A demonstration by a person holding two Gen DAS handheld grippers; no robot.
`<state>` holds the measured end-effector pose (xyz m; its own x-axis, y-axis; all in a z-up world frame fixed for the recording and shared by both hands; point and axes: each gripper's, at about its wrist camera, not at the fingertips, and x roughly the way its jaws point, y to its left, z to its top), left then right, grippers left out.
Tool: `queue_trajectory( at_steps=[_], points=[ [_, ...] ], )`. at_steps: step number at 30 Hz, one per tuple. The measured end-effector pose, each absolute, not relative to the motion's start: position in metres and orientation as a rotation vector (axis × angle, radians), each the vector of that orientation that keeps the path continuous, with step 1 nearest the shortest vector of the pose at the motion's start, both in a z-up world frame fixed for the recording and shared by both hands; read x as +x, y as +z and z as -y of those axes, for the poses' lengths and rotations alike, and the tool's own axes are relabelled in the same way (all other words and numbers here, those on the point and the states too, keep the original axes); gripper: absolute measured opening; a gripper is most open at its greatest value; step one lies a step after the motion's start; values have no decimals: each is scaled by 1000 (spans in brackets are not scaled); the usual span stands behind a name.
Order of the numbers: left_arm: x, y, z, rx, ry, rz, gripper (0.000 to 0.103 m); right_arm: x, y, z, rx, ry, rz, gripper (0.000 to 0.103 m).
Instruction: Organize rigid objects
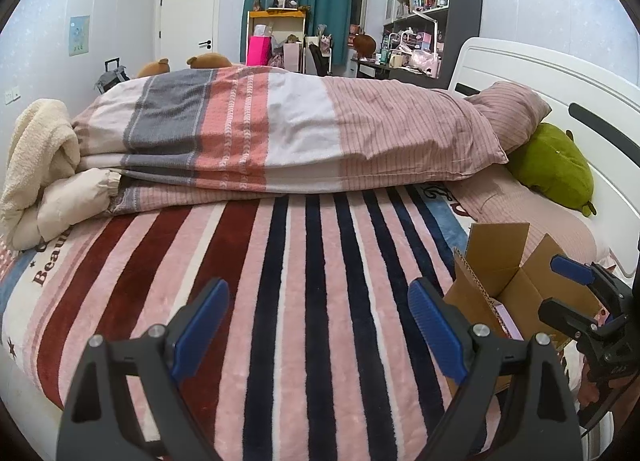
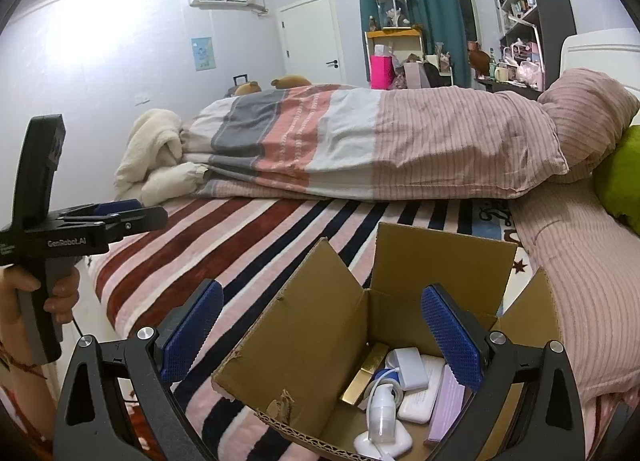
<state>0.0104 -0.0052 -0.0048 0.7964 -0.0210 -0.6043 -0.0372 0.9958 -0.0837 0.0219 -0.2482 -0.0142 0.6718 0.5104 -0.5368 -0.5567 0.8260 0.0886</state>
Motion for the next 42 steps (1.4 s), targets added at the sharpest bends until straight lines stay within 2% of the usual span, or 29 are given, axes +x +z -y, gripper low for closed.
queue_trajectory(
  at_steps=[42],
  points=[
    [11,-4,6,-89,10,-651,90,21,-15,251,-70,588,-588,100]
  ],
)
